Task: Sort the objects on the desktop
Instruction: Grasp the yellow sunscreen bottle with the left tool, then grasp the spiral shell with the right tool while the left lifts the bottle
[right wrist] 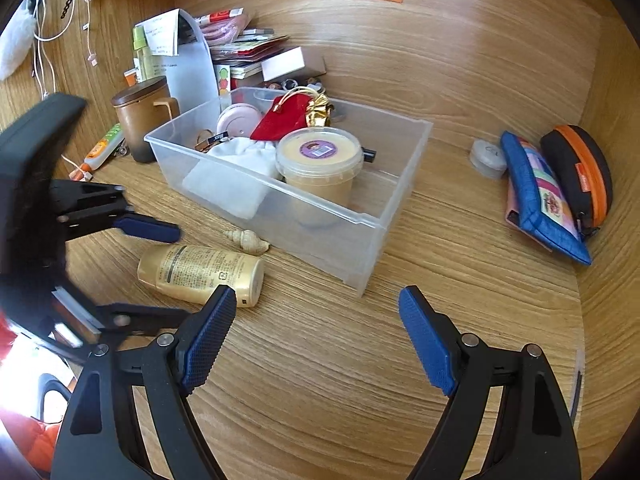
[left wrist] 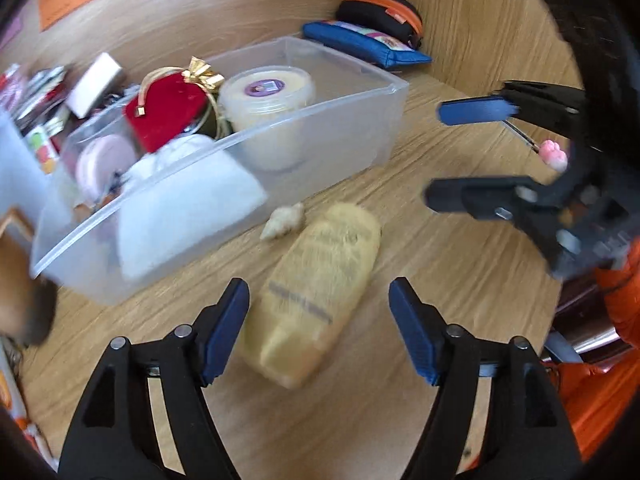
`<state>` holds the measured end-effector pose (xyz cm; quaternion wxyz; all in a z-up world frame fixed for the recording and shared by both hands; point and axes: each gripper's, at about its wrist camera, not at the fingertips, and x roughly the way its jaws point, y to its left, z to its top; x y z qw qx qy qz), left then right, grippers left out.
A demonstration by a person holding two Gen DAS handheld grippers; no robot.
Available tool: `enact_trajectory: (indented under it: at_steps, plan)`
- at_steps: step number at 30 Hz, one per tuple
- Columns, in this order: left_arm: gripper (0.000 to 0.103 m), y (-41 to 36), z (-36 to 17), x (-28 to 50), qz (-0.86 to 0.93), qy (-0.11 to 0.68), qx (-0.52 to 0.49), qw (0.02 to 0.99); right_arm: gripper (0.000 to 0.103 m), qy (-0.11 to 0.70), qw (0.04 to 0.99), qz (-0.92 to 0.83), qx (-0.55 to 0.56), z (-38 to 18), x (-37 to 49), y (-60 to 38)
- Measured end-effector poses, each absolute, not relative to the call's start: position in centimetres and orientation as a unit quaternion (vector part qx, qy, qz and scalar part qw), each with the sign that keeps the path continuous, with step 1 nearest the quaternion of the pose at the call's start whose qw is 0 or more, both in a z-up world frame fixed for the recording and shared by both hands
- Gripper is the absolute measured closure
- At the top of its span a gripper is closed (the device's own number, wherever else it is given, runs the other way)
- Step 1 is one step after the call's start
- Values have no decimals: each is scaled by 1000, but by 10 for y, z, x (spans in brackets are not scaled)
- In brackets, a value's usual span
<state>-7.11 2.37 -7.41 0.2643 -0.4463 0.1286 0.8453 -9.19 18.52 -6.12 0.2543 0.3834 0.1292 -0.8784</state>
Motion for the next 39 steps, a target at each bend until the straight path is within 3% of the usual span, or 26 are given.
enact_trajectory:
  at_steps: [4, 8, 15, 17, 19, 23, 25, 27, 34, 39]
  plan:
    - [38, 30, -84, -88, 843, 124, -456, 258, 22, 128, 249, -879, 385, -59, -91, 191]
    - [53, 23, -83, -81, 850, 125, -449, 245, 22, 122, 260, -873, 395, -65, -94, 187]
    - [57, -23, -82, -56, 870, 67, -443, 206, 24, 109, 305, -851, 413, -80, -100, 157]
    - [60, -37, -79, -50, 876, 44, -437, 199, 31, 111, 314, -843, 421, -85, -103, 144]
    - [62, -52, -75, -44, 882, 18, -429, 195, 45, 115, 321, -837, 428, -88, -107, 132]
    - [69, -77, -70, -39, 887, -15, -418, 196, 58, 145, 319, -832, 429, -95, -110, 107]
    - [69, -83, -69, -41, 886, -25, -417, 199, 66, 168, 310, -835, 423, -98, -111, 94]
    - [69, -87, -70, -41, 887, -24, -416, 199, 67, 181, 302, -836, 420, -99, -112, 86]
    - [68, -94, -71, -40, 884, 2, -419, 207, 69, 191, 291, -837, 423, -101, -119, 66]
    - [60, -101, -78, -49, 879, 10, -433, 202, 69, 186, 286, -836, 430, -100, -119, 56]
